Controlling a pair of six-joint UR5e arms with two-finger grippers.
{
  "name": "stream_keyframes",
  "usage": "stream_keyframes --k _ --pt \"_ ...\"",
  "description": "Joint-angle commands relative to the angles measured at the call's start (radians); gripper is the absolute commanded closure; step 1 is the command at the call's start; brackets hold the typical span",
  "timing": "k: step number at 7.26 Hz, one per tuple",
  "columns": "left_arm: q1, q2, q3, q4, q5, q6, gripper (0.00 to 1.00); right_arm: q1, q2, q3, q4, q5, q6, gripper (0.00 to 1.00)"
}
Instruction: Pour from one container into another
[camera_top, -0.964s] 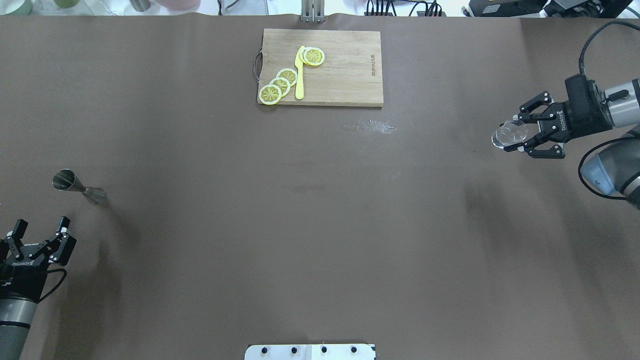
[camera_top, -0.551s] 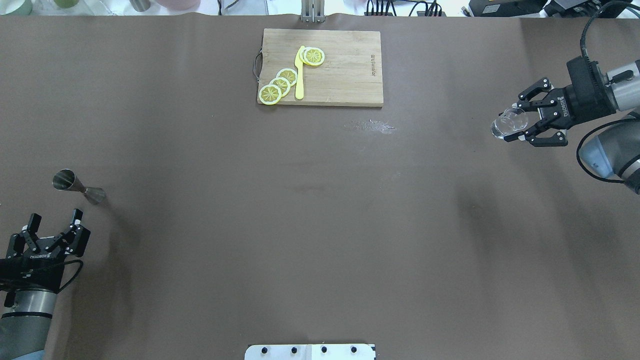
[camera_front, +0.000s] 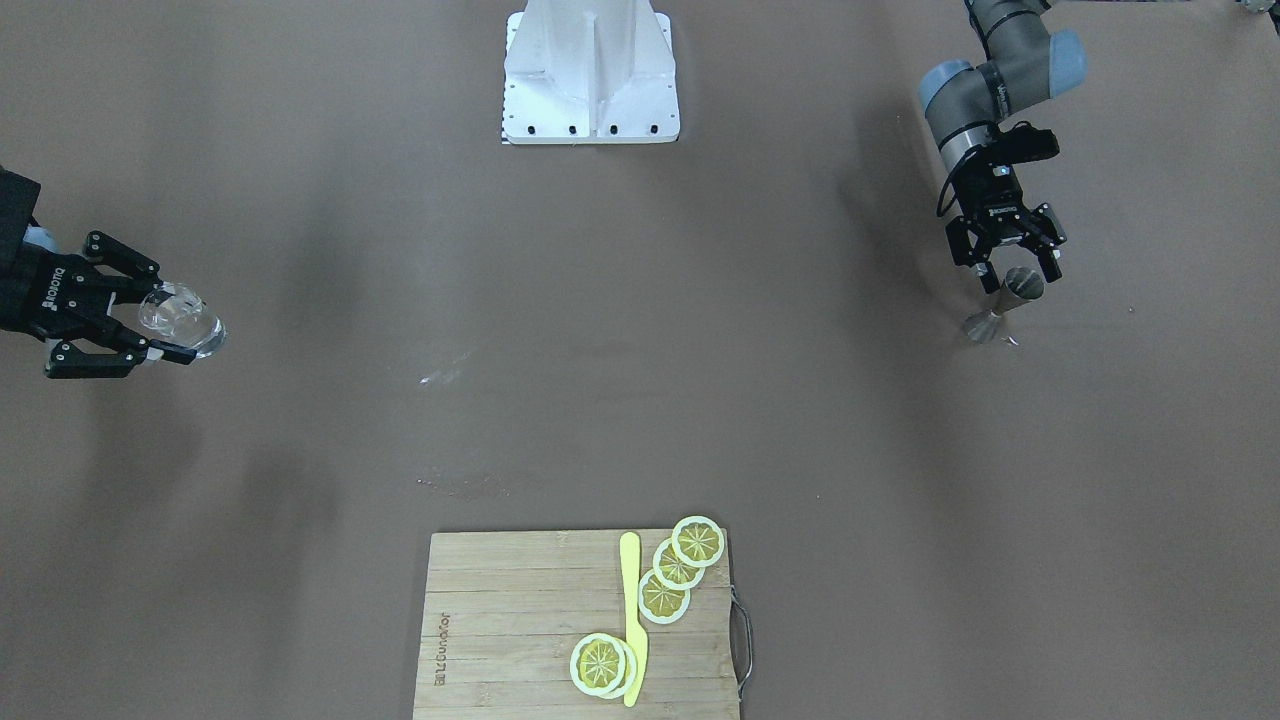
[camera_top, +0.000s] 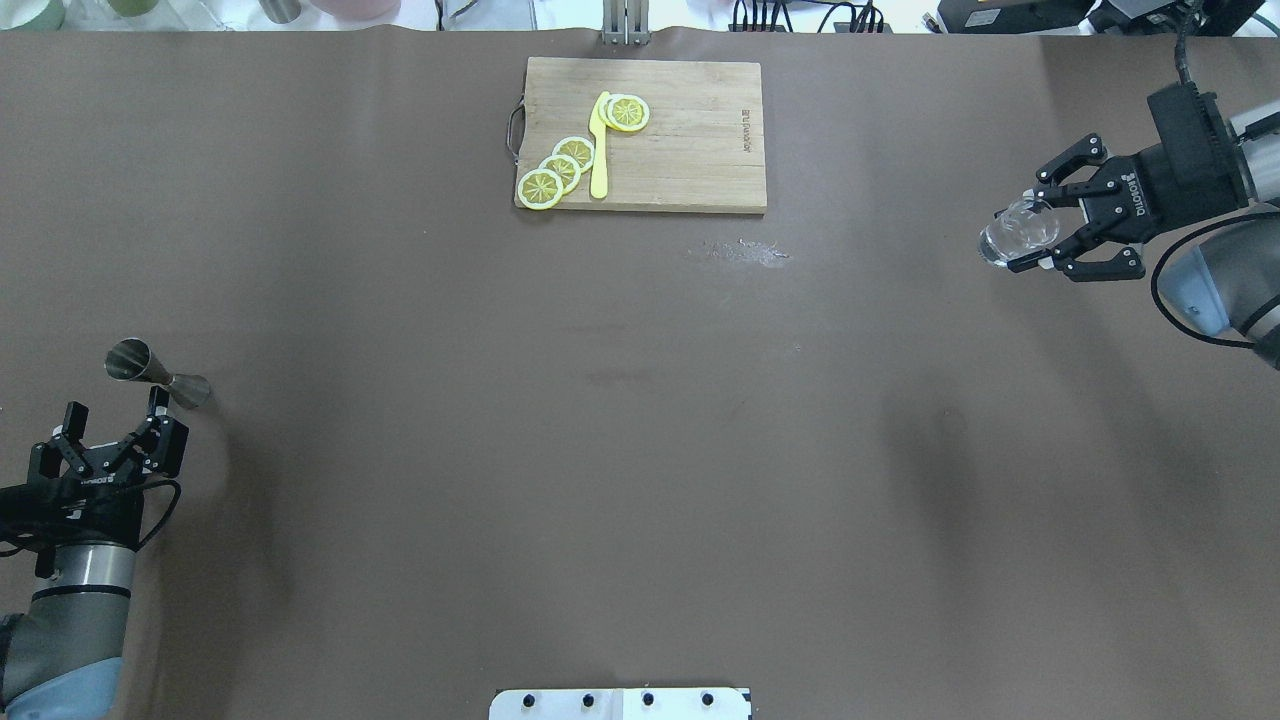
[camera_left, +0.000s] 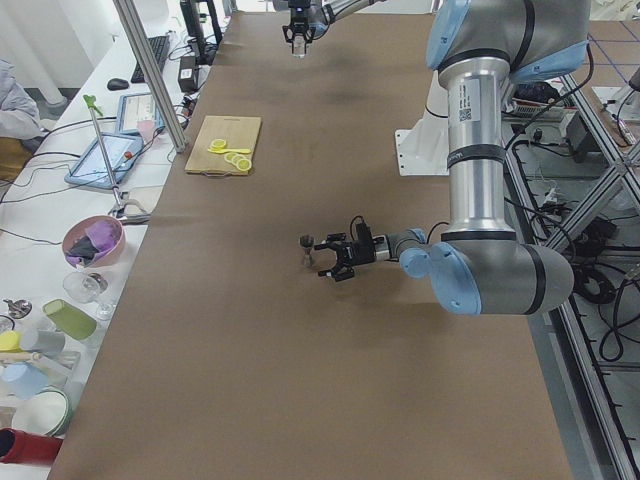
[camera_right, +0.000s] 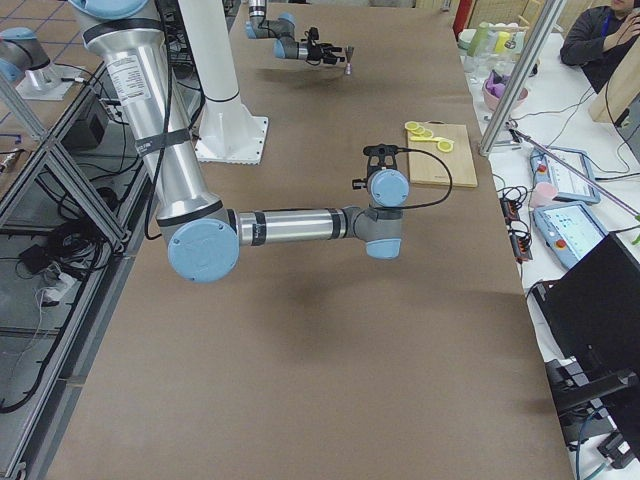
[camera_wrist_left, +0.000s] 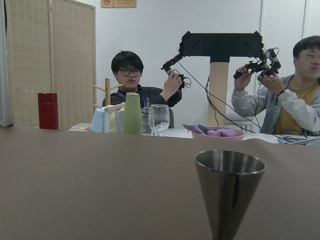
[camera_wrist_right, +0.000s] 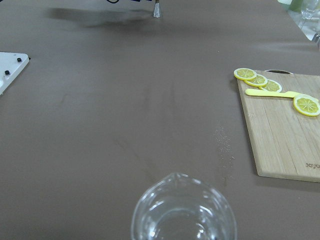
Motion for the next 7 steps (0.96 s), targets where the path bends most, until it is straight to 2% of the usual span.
stream_keyframes --k 1,2,4,5,7 --pt "-0.014 -0.038 0.004 0.043 -0.029 0.005 0.04 0.002 0.015 0.048 -0.003 0.005 0.048 1.00" --pt "-0.016 -0.056 0.001 0.044 -0.027 0.006 0.05 0.002 0.015 0.078 -0.017 0.005 0.055 1.00" --pt "-0.040 -0.070 0.004 0.058 -0.032 0.006 0.07 0.004 0.017 0.169 -0.116 0.005 0.072 1.00" --pt "-0.054 -0.072 0.004 0.111 -0.033 0.006 0.08 0.004 0.018 0.183 -0.117 0.005 0.074 1.00" --pt "-0.077 -0.093 0.007 0.127 -0.062 0.006 0.13 0.005 0.017 0.236 -0.162 0.007 0.092 1.00"
